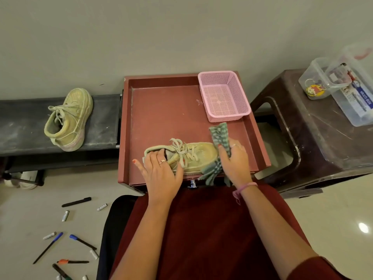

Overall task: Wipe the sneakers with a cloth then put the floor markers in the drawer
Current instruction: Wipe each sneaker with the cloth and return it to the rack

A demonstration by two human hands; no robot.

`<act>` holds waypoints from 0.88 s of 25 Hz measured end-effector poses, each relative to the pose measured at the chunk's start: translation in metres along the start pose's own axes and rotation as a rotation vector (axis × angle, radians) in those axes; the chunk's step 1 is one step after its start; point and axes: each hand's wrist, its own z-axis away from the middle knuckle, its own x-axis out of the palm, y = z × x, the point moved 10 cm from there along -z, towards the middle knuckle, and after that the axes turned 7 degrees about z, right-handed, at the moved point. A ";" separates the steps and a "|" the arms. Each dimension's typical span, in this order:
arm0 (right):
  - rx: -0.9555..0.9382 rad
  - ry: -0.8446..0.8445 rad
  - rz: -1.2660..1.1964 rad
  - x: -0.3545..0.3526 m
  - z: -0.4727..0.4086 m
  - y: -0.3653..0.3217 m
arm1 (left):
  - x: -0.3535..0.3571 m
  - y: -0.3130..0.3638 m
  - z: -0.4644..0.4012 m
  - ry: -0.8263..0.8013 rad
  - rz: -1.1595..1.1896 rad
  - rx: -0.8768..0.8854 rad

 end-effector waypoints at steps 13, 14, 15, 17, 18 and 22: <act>-0.605 -0.219 0.760 0.050 0.026 -0.048 | 0.012 0.002 -0.009 0.066 -0.092 -0.048; -0.625 -0.273 0.820 0.046 0.025 -0.050 | 0.011 0.001 -0.008 0.072 -0.091 -0.046; -0.598 -0.263 0.830 0.038 0.019 -0.045 | 0.011 0.001 -0.008 0.072 -0.095 -0.042; -0.275 -0.190 0.609 0.004 -0.001 -0.023 | 0.013 0.000 -0.008 0.063 -0.093 -0.028; -0.102 -0.130 0.453 -0.008 -0.007 -0.008 | 0.013 0.000 -0.008 0.068 -0.077 -0.020; -0.065 -0.164 0.337 0.034 0.002 -0.022 | 0.010 -0.002 -0.007 0.104 0.010 -0.004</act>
